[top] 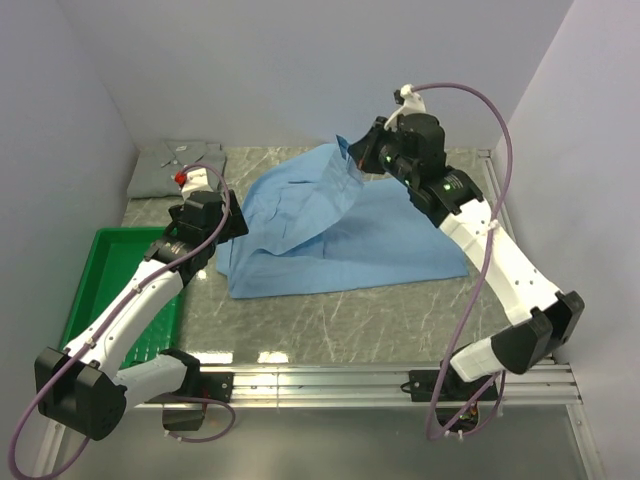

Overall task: Fold and stack the long sleeve shirts
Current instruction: Fold the shirt

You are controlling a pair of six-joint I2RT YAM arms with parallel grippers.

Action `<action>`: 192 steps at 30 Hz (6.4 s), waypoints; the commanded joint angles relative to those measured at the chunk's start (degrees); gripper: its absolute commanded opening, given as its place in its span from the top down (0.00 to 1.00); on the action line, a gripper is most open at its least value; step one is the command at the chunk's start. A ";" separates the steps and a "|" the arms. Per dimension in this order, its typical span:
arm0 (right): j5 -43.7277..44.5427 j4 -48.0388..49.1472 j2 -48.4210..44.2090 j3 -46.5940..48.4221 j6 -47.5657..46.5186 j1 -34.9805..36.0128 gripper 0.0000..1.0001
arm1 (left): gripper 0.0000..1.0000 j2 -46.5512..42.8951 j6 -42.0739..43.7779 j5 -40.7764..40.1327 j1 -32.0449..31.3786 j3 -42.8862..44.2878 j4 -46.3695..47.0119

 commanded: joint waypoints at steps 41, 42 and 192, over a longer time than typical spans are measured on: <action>8.95 -7.83 -29.05 -31.46 -0.50 -10.07 1.00 | 0.01 2.54 -1.75 -0.38 -0.06 1.08 -1.11; 9.74 -8.01 -29.31 -31.73 -0.50 -10.25 1.00 | 0.01 2.54 -1.92 -0.29 -0.06 1.09 -1.20; -22.51 58.96 20.16 -39.30 22.26 -2.00 0.42 | 0.52 16.34 -29.52 26.87 8.11 -22.56 11.73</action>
